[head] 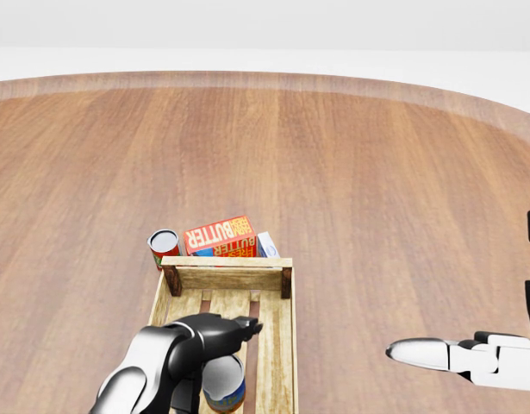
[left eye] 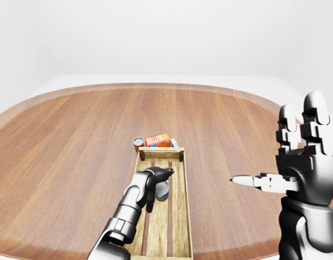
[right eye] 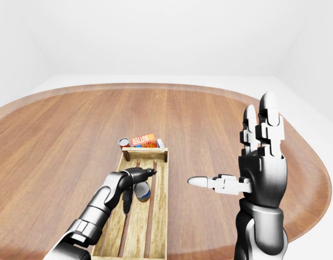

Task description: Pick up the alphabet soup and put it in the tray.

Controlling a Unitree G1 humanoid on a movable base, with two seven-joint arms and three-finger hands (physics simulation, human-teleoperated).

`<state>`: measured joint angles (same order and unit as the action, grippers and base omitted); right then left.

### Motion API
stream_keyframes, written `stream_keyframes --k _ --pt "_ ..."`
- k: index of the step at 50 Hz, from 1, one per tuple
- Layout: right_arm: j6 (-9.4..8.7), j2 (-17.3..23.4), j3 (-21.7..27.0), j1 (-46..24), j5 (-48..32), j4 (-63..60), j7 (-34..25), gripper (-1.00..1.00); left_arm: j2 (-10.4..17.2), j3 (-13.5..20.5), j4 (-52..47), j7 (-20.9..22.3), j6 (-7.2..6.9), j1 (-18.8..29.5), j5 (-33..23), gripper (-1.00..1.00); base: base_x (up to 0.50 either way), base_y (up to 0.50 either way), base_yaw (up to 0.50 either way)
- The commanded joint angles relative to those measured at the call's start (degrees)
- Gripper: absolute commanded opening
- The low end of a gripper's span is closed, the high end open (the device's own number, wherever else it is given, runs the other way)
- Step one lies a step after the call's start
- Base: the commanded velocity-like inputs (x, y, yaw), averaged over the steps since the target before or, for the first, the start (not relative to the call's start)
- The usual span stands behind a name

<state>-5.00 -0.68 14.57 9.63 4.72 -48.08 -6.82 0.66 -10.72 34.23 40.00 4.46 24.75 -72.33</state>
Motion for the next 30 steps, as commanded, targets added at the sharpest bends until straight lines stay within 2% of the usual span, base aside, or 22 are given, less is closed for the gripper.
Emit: stream_keyframes --k 1,8,9,11,14,16,19,20,23,26,28,30 --pt "0.0 -0.09 0.2 0.05 -0.22 -0.39 -0.06 0.99 0.4 0.42 1.31 0.0 -0.05 1.12 0.4 1.0 0.0 0.0 0.0" --pt "0.0 -0.16 -0.16 0.09 -0.36 -0.61 0.0 0.99 0.75 0.73 0.1 0.0 0.06 1.18 0.52 1.0 0.0 0.0 0.0" --pt "0.0 -0.17 -0.2 0.1 -0.33 -0.57 -0.03 0.99 0.6 1.05 -0.79 0.0 -0.42 1.2 1.03 1.0 0.0 0.0 0.0" --pt "0.0 -0.15 -0.33 0.08 -0.45 -0.47 0.01 1.0 0.79 1.45 -2.19 0.0 -0.51 1.56 1.75 1.0 0.0 0.0 0.0" --pt "0.0 -0.15 -0.34 0.1 -0.45 -0.42 0.02 0.99 0.93 2.94 -7.26 0.0 -2.04 2.58 4.62 1.0 0.0 0.0 0.0" --pt "0.0 -0.15 -0.32 0.09 -0.4 -0.37 0.01 0.99 1.21 3.09 -8.88 0.0 -2.54 2.78 5.54 1.0 0.0 0.0 0.0" --pt "0.0 -0.1 -0.14 0.0 -0.39 -0.31 0.08 0.99 1.97 4.22 -14.72 0.0 -4.47 3.12 7.95 1.0 0.0 0.0 0.0" --pt "0.0 -0.09 -0.2 0.0 -0.45 -0.34 0.08 0.99 2.4 5.25 -14.89 0.0 -5.66 4.62 8.66 1.0 0.0 0.0 0.0" --pt "0.0 -0.06 -0.7 0.09 -1.2 -0.18 0.17 0.99 3.64 5.88 -16.43 0.0 -6.29 5.59 10.77 1.0 0.0 0.0 0.0" --pt "0.0 -0.11 -0.75 0.04 -1.1 -0.34 0.12 0.99 4.55 7.32 -19.41 0.0 -8.37 7.05 13.76 1.0 0.0 0.0 0.0" --pt "0.0 -0.12 -0.82 0.01 -1.16 -0.29 0.17 0.99 5.31 7.53 -21.68 0.0 -9.21 7.06 14.81 1.0 0.0 0.0 0.0" --pt "0.0 -0.11 -1.02 0.06 -1.3 -0.19 0.15 0.99 5.97 7.78 -22.99 0.0 -9.46 7.19 15.64 1.0 0.0 0.0 0.0"
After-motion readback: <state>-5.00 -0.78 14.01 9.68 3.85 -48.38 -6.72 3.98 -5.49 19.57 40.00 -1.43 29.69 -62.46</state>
